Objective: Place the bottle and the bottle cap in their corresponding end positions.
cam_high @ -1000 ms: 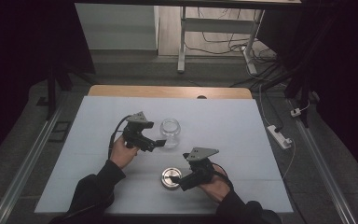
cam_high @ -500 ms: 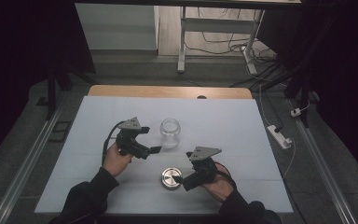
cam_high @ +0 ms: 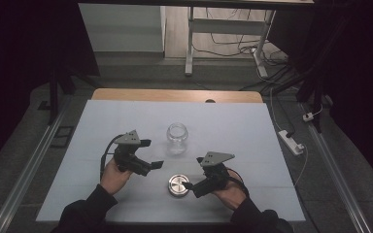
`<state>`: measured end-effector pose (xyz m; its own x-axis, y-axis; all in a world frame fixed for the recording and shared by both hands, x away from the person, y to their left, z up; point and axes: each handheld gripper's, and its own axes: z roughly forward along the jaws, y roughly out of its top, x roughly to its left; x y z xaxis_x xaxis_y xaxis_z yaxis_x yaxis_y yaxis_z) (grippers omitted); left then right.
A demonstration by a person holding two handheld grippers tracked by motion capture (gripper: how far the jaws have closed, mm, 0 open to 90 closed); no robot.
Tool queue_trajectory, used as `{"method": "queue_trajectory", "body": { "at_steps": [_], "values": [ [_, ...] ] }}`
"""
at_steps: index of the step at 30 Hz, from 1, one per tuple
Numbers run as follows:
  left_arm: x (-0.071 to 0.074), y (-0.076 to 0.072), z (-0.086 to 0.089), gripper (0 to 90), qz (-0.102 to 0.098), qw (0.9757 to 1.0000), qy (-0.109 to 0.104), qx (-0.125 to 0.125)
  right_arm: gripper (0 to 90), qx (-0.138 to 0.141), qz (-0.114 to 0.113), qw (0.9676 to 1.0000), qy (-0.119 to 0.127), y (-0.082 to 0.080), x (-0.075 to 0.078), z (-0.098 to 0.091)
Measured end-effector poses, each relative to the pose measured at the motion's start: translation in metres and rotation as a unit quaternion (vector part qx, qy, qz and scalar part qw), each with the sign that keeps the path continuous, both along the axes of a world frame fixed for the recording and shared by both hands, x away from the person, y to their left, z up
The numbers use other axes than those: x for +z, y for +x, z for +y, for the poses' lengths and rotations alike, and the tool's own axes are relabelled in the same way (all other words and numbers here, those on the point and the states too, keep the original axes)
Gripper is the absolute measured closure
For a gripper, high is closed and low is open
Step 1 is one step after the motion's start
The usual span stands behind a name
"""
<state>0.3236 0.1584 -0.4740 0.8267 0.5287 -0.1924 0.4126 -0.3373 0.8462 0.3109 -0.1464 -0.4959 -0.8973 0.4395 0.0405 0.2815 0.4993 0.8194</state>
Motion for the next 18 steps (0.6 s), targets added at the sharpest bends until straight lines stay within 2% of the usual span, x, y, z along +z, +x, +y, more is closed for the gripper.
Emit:
{"method": "queue_trajectory", "body": {
  "at_steps": [5, 18],
  "values": [
    [0.0, -0.008, 0.003, 0.0, -0.005, 0.9999, 0.003, 0.009, 0.0, -0.002, -0.001, 1.0, 0.0, 0.0, 0.001, -0.002],
    [-0.001, -0.026, 0.017, 0.0, -0.001, 0.9996, 0.003, 0.028, 0.0, -0.02, -0.006, 0.9998, 0.003, -0.001, 0.006, -0.016]
  ]
}}
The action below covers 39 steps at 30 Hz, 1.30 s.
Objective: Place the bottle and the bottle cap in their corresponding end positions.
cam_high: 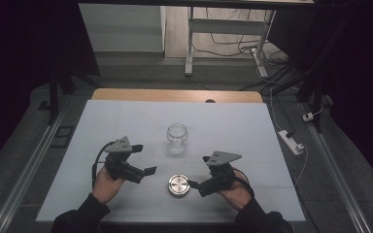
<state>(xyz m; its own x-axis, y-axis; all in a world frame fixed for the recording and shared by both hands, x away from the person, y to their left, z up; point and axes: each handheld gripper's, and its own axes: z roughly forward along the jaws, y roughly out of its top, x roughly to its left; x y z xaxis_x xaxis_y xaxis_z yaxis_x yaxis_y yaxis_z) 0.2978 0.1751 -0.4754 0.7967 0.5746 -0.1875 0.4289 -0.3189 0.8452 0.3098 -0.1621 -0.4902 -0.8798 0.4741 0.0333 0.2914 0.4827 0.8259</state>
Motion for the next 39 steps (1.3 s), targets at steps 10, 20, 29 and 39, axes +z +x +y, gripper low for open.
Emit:
{"method": "queue_trajectory", "body": {
  "at_steps": [10, 20, 29, 39],
  "values": [
    [-0.002, -0.017, 0.018, 0.0, 0.0, 0.9997, 0.009, 0.021, 0.0, -0.017, -0.004, 0.9998, 0.006, -0.002, 0.005, -0.016],
    [-0.012, -0.035, 0.039, 0.0, 0.012, 0.9988, 0.011, 0.047, 0.0, -0.035, -0.005, 0.9993, 0.007, -0.004, 0.008, -0.03],
    [-0.013, -0.053, 0.058, 0.0, 0.008, 0.9975, 0.01, 0.07, 0.0, -0.061, -0.007, 0.9981, 0.007, -0.008, 0.01, -0.046],
    [-0.017, -0.072, 0.08, 0.0, 0.01, 0.9947, 0.008, 0.102, 0.0, -0.093, -0.011, 0.9955, 0.011, -0.013, 0.012, -0.069]
  ]
}}
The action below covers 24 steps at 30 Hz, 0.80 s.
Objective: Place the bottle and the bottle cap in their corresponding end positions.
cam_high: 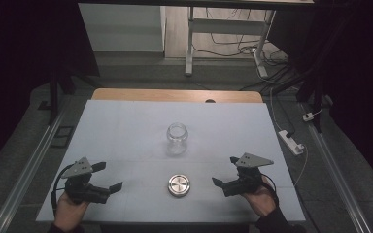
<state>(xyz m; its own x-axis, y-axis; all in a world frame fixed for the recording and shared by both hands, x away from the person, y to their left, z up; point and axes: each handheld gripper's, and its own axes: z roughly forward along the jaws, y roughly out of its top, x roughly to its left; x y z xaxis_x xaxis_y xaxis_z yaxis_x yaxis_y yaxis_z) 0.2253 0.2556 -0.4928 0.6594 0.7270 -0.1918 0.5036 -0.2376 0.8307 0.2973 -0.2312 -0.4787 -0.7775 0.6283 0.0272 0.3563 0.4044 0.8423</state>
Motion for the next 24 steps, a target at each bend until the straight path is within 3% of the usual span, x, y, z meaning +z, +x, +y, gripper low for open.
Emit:
{"method": "queue_trajectory", "body": {
  "at_steps": [12, 24],
  "values": [
    [-0.01, -0.021, 0.025, 0.0, 0.011, 0.9991, -0.006, 0.04, 0.0, -0.041, -0.003, 0.9991, -0.002, -0.01, 0.0, -0.028],
    [-0.021, -0.04, 0.048, 0.0, 0.029, 0.9962, -0.014, 0.081, 0.0, -0.088, 0.003, 0.9961, -0.01, -0.022, -0.004, -0.058]
  ]
}}
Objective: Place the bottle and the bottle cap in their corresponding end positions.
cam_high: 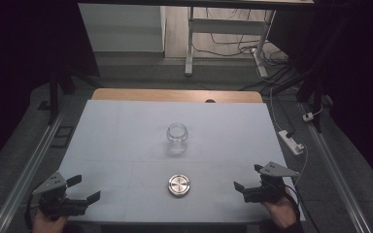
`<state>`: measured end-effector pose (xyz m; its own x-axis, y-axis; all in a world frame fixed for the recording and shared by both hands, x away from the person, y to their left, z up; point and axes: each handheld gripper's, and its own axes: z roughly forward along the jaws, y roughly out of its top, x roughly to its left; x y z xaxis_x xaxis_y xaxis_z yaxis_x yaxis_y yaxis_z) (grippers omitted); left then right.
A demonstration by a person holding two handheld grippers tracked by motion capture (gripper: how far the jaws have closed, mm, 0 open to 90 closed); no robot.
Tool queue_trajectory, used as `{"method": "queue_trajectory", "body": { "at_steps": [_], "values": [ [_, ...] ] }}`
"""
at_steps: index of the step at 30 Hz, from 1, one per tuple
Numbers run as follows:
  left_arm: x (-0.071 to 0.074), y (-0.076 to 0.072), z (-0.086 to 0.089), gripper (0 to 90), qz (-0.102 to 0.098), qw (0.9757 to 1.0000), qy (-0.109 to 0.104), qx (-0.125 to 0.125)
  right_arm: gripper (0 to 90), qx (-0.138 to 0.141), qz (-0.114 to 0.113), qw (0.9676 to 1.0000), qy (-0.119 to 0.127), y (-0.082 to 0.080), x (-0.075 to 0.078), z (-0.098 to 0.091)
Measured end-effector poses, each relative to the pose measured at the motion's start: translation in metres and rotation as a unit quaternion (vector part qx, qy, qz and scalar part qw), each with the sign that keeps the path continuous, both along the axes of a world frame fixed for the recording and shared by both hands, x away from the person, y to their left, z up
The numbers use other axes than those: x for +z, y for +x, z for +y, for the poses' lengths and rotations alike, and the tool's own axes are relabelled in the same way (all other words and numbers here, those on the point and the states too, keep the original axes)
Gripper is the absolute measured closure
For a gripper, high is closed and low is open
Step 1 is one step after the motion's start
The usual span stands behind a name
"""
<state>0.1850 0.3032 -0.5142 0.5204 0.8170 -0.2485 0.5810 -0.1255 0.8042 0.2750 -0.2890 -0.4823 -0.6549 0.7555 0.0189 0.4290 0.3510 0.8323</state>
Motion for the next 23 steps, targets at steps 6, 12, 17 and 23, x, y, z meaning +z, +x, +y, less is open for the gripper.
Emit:
{"method": "queue_trajectory", "body": {
  "at_steps": [6, 12, 17, 23],
  "values": [
    [-0.005, -0.006, 0.006, 0.0, 0.011, 0.9999, -0.002, 0.012, 0.0, -0.021, 0.01, 0.9997, -0.004, -0.006, -0.005, -0.013],
    [-0.01, -0.01, 0.006, 0.0, 0.029, 0.9994, 0.01, 0.014, 0.0, -0.038, 0.026, 0.9989, -0.011, -0.013, -0.01, -0.022],
    [-0.01, -0.012, 0.004, 0.0, 0.035, 0.9985, 0.036, 0.021, 0.0, -0.047, 0.035, 0.9982, -0.013, -0.018, -0.012, -0.027],
    [-0.01, -0.01, 0.001, 0.0, 0.045, 0.9976, 0.048, 0.018, 0.0, -0.051, 0.043, 0.9976, -0.017, -0.018, -0.013, -0.029]
  ]
}}
